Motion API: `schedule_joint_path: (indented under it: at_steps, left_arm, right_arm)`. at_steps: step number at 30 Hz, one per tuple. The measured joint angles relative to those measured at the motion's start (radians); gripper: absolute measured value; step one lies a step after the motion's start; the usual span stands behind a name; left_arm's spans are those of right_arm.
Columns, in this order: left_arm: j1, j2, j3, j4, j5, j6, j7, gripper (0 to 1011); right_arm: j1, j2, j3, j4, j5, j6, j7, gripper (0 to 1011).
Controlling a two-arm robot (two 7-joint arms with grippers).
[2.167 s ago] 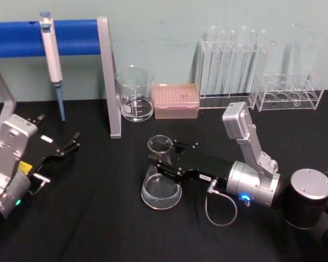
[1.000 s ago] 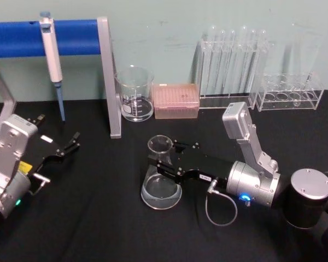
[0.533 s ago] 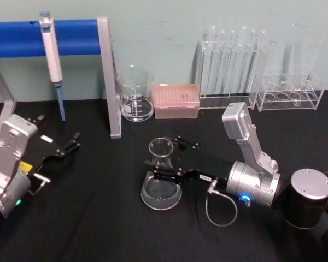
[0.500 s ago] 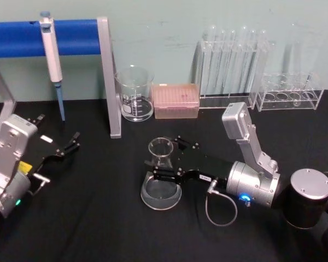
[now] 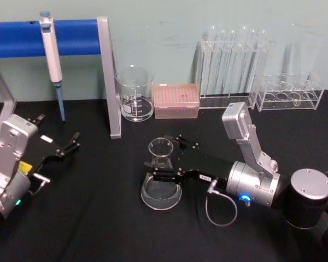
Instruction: Grasp the erlenmeyer flask with one hand, shake it three times, then place it back.
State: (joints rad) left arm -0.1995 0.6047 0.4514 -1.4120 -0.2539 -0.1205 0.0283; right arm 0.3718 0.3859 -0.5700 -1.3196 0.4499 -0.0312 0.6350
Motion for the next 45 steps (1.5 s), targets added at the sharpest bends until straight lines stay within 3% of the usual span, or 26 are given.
schedule_joint_path:
  at_steps: [18,27,34,45]
  left_arm:
    - [0.000,0.000,0.000,0.000,0.000,0.000,0.000,1001]
    - [0.000,0.000,0.000,0.000,0.000,0.000,0.000,1001]
    - [0.000,0.000,0.000,0.000,0.000,0.000,0.000,1001]
    - [0.000,0.000,0.000,0.000,0.000,0.000,0.000,1001]
  right_arm:
    - [0.002,0.004,-0.003,0.000,0.003,0.008,0.008,1000]
    - [-0.013,0.030,-0.003,-0.027,0.015,0.030,0.014,1000]
    - [-0.048,0.068,0.008,-0.080,0.026,0.045,0.003,1000]
    - [-0.144,0.173,0.063,-0.204,0.072,0.101,-0.035,1000]
